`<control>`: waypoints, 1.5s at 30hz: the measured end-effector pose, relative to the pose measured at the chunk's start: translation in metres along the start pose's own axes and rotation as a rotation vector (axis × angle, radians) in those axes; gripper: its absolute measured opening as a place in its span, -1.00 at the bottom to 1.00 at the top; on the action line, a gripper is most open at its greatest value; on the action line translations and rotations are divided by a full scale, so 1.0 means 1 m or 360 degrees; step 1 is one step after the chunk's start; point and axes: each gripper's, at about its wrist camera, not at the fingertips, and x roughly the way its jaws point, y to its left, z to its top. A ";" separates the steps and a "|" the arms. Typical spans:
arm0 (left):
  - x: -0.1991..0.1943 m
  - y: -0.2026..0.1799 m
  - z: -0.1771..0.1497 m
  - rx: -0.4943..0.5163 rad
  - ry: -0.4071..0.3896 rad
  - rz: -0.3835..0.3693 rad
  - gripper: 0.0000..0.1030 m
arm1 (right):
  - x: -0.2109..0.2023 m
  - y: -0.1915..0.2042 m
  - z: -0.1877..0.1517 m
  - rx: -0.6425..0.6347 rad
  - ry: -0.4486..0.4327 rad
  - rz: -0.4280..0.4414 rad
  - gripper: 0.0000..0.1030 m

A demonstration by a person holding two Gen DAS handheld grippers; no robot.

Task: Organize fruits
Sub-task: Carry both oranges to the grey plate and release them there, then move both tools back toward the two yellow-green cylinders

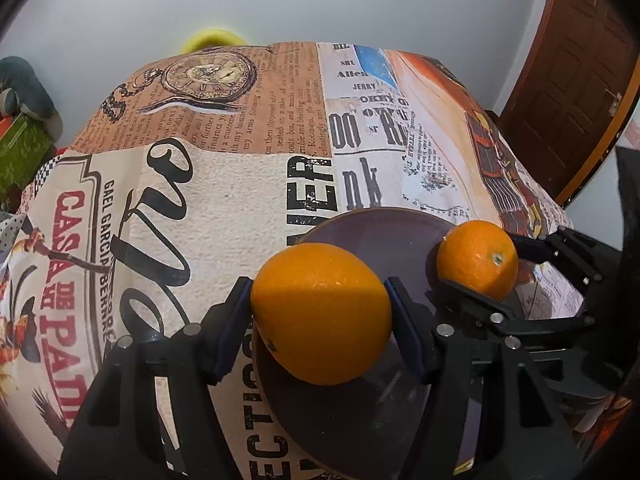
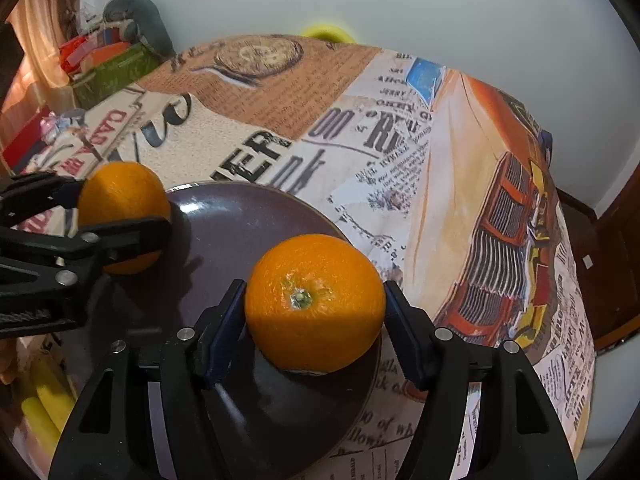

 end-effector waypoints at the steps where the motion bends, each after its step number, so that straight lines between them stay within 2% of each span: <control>1: 0.000 0.000 0.000 0.0004 0.0003 0.0000 0.27 | -0.004 0.000 0.000 0.0004 -0.0025 0.0008 0.43; 2: -0.001 0.000 0.000 0.0002 0.0006 -0.0011 0.28 | -0.007 0.000 0.001 0.0008 -0.0047 0.0007 0.58; 3: -0.002 0.000 0.000 -0.0002 0.0008 -0.0024 0.28 | -0.010 0.000 0.001 0.0009 -0.0067 0.0002 0.61; 13: -0.048 0.000 -0.002 -0.0026 -0.0095 -0.0011 0.35 | -0.043 0.000 -0.008 -0.0003 -0.0128 -0.0032 0.61; 23: -0.108 -0.005 -0.036 -0.0021 -0.0161 0.0035 0.44 | -0.095 0.014 -0.026 -0.0020 -0.0226 -0.0064 0.62; 26: -0.118 -0.009 -0.049 -0.0037 -0.0158 0.0026 0.59 | -0.110 0.020 -0.035 -0.0035 -0.0252 -0.0073 0.62; 31: -0.125 -0.019 -0.082 -0.0039 -0.0095 0.0026 0.69 | -0.130 0.025 -0.051 -0.0014 -0.0270 -0.0058 0.62; 36: -0.116 -0.028 -0.112 -0.0070 0.0027 0.0024 0.70 | -0.139 0.030 -0.068 -0.0006 -0.0251 -0.0065 0.62; 38: -0.111 -0.033 -0.121 -0.0069 0.0060 0.0058 0.70 | -0.141 0.031 -0.075 -0.0007 -0.0239 -0.0072 0.62; 43: -0.102 -0.045 -0.137 -0.0073 0.0112 0.0083 0.72 | -0.145 0.032 -0.088 -0.0007 -0.0217 -0.0088 0.62; 45: -0.102 -0.050 -0.140 -0.0063 0.0094 0.0120 0.78 | -0.145 0.030 -0.091 0.0009 -0.0206 -0.0085 0.62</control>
